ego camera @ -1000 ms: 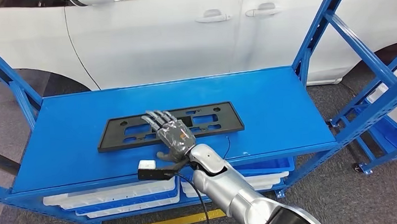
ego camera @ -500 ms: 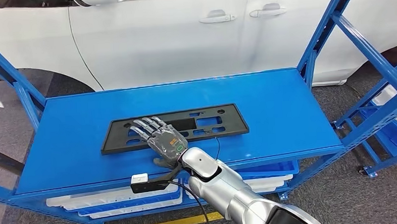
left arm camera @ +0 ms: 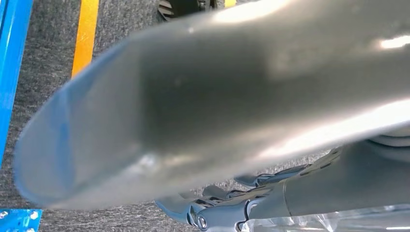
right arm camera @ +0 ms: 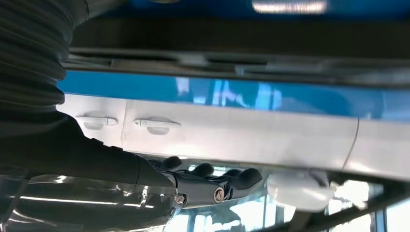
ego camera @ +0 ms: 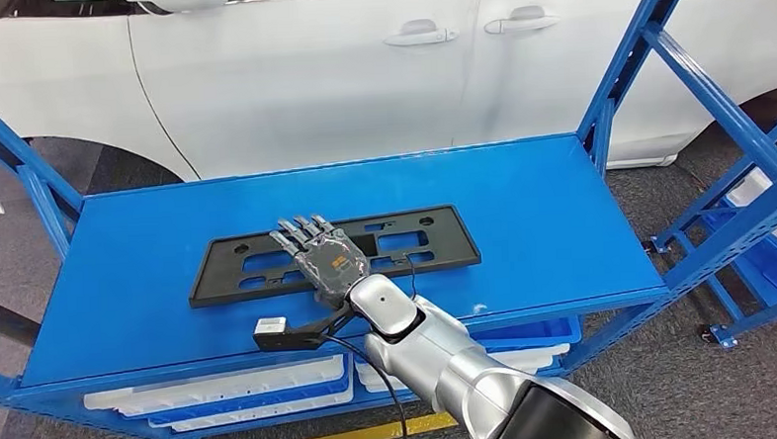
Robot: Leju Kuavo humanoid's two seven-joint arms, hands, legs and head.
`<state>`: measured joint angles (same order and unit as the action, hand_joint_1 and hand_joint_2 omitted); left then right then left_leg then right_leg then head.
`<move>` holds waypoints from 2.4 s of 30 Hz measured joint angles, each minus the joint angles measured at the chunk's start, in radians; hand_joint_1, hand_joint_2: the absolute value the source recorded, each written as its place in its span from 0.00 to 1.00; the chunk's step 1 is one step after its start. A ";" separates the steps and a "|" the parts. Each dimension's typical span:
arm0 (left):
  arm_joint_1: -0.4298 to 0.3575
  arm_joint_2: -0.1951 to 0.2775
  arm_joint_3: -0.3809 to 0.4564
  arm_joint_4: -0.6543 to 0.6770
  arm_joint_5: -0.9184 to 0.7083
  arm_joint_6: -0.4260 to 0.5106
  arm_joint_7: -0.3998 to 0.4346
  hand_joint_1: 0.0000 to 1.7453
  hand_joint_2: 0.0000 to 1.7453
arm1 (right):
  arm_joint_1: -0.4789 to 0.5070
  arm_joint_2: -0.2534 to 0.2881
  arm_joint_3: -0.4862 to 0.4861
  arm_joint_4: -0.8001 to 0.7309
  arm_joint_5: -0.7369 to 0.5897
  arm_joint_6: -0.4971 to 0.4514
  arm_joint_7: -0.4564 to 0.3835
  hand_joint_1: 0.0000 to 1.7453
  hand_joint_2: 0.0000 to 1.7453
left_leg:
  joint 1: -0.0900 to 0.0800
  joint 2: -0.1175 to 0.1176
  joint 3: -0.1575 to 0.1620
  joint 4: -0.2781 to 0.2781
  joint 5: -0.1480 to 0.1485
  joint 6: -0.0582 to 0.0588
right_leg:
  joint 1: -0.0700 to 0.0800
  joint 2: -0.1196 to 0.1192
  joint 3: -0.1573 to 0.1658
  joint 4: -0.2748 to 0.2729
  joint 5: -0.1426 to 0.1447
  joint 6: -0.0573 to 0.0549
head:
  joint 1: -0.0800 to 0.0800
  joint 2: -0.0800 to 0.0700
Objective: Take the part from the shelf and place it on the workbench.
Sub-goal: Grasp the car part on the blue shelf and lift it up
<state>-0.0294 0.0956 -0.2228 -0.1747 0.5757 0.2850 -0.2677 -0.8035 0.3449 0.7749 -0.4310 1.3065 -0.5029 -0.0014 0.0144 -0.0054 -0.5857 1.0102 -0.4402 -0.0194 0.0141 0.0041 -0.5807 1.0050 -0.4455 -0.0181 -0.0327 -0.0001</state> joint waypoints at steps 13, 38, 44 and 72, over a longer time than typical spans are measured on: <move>-0.002 -0.001 0.000 0.000 0.000 -0.008 -0.015 0.00 0.00 | -0.042 -0.023 0.007 0.082 0.079 0.128 0.104 0.46 1.00 | 0.006 0.000 0.016 -0.007 -0.003 0.016 | -0.013 -0.001 -0.027 0.039 0.002 0.019 | 0.006 0.000; -0.005 0.004 0.001 0.000 0.000 -0.029 -0.143 0.00 0.50 | -0.045 -0.047 -0.067 0.113 0.057 0.096 0.054 1.00 1.00 | 0.009 0.004 0.014 -0.015 0.003 0.028 | -0.015 0.002 -0.127 0.262 -0.128 0.036 | 0.013 0.000; -0.004 -0.001 0.004 0.000 0.001 -0.062 -0.206 0.00 1.00 | -0.039 -0.046 -0.111 0.094 0.022 0.044 0.002 1.00 1.00 | 0.007 -0.001 0.017 -0.011 -0.002 0.019 | -0.024 0.001 -0.044 0.075 -0.008 0.031 | 0.013 0.000; 0.000 -0.023 0.115 0.000 0.081 -0.226 -0.415 0.00 1.00 | 0.324 -0.234 -0.480 -1.209 -1.328 0.507 -0.620 1.00 1.00 | 0.006 0.003 -0.011 0.011 -0.004 0.031 | -0.020 -0.004 -0.125 0.271 -0.114 0.044 | 0.018 0.000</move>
<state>-0.0291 0.0721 -0.1082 -0.1751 0.6568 0.0586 -0.6831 -0.4795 0.1106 0.2949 -1.6402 -0.0217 0.0037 -0.6215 0.0206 -0.0024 -0.5967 1.0214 -0.4442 0.0115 -0.0060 0.0000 -0.7059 1.2755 -0.5590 0.0255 -0.0142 0.0000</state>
